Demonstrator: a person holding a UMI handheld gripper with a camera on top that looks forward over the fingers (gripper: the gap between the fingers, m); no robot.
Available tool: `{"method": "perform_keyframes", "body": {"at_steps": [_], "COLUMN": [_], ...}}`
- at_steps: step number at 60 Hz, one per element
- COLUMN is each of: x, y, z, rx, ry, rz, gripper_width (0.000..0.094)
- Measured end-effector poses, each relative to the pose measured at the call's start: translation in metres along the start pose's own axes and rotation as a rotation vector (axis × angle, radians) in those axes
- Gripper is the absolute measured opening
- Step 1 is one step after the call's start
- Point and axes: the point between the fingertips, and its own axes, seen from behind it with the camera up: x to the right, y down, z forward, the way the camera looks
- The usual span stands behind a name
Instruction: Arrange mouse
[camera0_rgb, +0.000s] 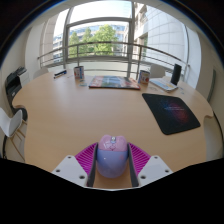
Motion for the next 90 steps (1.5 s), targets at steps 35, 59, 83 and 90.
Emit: {"method": "perform_keyframes", "body": {"at_steps": [35, 59, 83, 90], "x": [0.182, 0.302, 0.308, 0.307], "y": [-0.269, -0.118, -0.146, -0.142], "z": [-0.015, 0.147, 0.028, -0.037], "rx": [0.354, 0.01, 0.108, 0.151], "ry": [-0.213, -0.104, -0.007, 0.033], "rz": [0.042, 0.025, -0.024, -0.02], "gripper_width": [0.0422, 0.0553, 0.084, 0.0844]}}
